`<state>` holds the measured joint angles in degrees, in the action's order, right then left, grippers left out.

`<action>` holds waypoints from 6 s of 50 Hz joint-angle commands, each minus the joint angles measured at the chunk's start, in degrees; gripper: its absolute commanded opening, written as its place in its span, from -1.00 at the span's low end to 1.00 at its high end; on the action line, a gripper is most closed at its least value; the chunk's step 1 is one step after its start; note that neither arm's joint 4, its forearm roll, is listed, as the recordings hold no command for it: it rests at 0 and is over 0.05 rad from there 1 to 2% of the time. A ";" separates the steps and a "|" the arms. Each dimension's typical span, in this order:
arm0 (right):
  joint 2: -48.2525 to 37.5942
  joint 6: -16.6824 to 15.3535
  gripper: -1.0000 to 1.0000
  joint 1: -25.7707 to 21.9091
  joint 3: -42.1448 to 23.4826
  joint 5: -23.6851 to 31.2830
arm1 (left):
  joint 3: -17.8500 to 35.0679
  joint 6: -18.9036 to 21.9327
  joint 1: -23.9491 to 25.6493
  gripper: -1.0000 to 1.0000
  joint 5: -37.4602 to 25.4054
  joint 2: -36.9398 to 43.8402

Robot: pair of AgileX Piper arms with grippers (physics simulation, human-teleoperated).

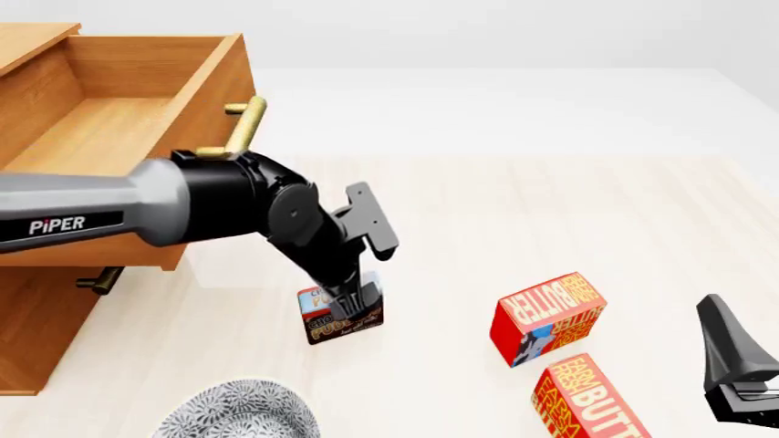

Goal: Put the chocolate pudding in the top drawer of the cabinet and close it.

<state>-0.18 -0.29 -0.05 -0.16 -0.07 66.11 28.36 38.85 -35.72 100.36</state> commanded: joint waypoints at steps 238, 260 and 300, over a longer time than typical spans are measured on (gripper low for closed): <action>-0.01 0.02 1.00 0.00 0.01 -0.01 | 37.82 6.47 -16.81 -1.00 -26.74 -19.12; 0.00 0.01 1.00 -0.01 0.01 -0.01 | 45.80 7.97 -27.01 -1.00 -33.78 -18.26; -0.01 0.02 1.00 0.01 0.01 0.00 | 43.58 9.96 -36.17 -1.00 -32.81 -11.57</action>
<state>-0.19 -0.27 -0.05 -0.15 -0.07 109.52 37.00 4.47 -68.84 86.54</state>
